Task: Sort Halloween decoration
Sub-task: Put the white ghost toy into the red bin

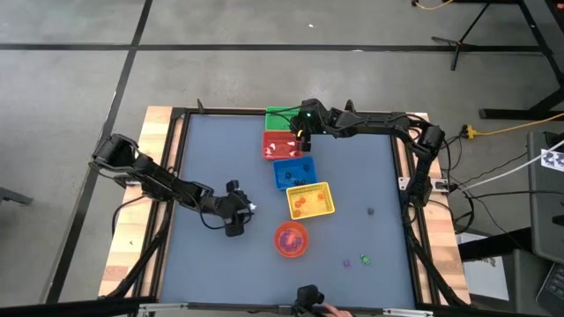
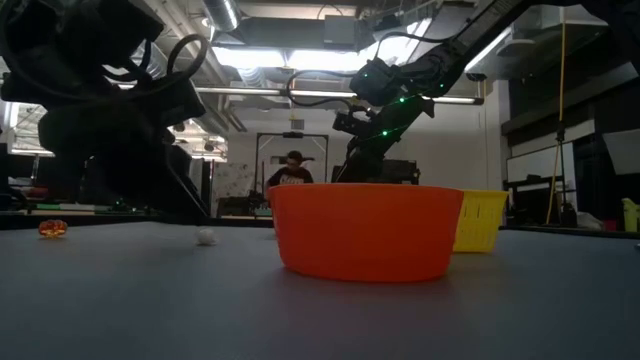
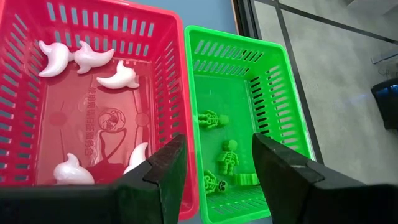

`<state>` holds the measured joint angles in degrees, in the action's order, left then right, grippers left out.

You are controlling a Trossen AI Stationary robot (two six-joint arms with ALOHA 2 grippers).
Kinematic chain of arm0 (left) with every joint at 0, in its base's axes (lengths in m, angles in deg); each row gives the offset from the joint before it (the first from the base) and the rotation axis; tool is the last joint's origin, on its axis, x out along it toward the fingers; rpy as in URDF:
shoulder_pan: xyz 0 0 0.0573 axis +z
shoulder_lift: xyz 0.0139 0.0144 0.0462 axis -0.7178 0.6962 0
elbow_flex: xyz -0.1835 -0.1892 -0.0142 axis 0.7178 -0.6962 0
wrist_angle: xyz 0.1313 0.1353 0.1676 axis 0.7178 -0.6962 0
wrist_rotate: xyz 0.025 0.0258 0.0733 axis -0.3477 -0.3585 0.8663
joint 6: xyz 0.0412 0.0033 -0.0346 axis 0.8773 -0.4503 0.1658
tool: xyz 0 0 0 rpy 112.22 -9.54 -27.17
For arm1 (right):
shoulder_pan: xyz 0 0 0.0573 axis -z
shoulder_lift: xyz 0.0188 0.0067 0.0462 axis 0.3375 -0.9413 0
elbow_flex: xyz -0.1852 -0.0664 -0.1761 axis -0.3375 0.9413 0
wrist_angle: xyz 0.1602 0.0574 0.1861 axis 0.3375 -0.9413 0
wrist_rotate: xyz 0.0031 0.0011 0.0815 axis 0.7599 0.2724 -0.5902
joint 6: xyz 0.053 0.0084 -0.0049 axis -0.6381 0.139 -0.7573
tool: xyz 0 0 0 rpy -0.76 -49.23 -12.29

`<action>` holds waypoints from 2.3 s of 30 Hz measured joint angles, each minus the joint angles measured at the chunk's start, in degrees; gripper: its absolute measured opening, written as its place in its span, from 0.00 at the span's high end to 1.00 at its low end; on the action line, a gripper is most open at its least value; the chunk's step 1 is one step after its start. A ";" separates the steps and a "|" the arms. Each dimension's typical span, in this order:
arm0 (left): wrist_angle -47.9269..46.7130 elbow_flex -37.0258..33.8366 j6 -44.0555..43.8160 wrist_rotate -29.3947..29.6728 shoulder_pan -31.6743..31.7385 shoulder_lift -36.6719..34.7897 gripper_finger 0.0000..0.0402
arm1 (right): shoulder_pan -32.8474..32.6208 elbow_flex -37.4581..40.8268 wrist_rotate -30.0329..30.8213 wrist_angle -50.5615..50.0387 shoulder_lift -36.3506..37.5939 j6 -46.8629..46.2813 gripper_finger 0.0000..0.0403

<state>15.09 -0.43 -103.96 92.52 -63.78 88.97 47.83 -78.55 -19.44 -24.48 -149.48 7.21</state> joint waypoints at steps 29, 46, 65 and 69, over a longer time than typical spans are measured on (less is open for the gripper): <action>2.15 0.08 4.32 -0.98 3.04 4.83 0.59 | 0.01 0.00 0.00 0.11 0.00 -0.01 0.55; 1.56 0.13 4.27 -4.59 5.15 4.85 0.75 | 0.01 0.00 0.00 0.07 0.00 0.01 0.55; 1.69 0.13 0.94 -4.74 5.15 4.85 0.76 | -0.01 0.00 0.00 0.02 0.00 0.01 0.55; 1.71 0.14 0.88 -4.74 5.15 4.85 0.76 | 0.01 0.01 0.00 0.02 0.00 0.00 0.55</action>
<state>16.81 -0.29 -103.08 87.78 -58.63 93.83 47.84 -78.54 -19.44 -24.45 -149.48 7.21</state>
